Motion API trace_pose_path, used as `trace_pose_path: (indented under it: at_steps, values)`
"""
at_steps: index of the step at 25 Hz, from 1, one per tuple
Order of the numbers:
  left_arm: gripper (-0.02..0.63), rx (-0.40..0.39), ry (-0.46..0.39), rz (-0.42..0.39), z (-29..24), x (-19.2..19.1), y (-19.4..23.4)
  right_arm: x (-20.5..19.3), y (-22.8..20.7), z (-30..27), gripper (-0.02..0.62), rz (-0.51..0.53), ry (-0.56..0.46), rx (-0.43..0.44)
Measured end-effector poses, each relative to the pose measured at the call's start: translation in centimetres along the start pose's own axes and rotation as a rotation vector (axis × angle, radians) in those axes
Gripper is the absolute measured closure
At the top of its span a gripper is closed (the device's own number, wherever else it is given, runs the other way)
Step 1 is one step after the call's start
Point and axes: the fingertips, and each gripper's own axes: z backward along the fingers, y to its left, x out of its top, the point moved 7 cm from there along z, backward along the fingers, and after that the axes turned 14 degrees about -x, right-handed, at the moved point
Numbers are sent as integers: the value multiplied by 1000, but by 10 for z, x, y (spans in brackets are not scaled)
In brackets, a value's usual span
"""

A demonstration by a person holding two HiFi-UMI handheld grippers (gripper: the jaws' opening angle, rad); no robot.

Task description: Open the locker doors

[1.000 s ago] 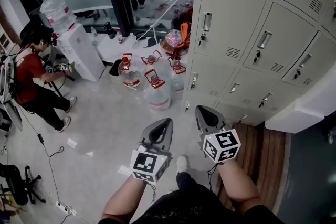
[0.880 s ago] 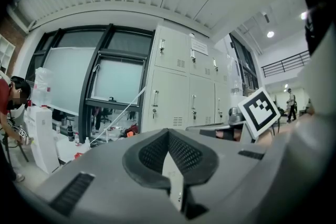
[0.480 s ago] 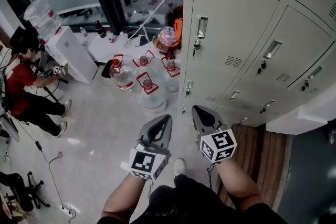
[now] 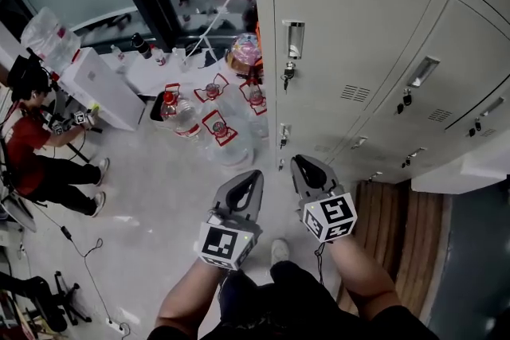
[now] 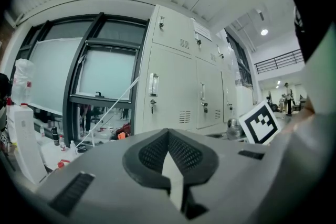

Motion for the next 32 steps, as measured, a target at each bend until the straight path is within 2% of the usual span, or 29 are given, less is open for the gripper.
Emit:
trace_pose_path:
  at_steps: [8, 22, 32]
  values:
    - [606, -71, 17, -3, -24, -28, 38, -38, -10, -46, 523, -4, 0, -77]
    - [606, -310, 28, 34, -48, -101, 122, -134, -6, -133, 445, 30, 54, -289]
    - [604, -383, 29, 71, -51, -153, 166, -189, -16, -199, 407, 39, 122, -390]
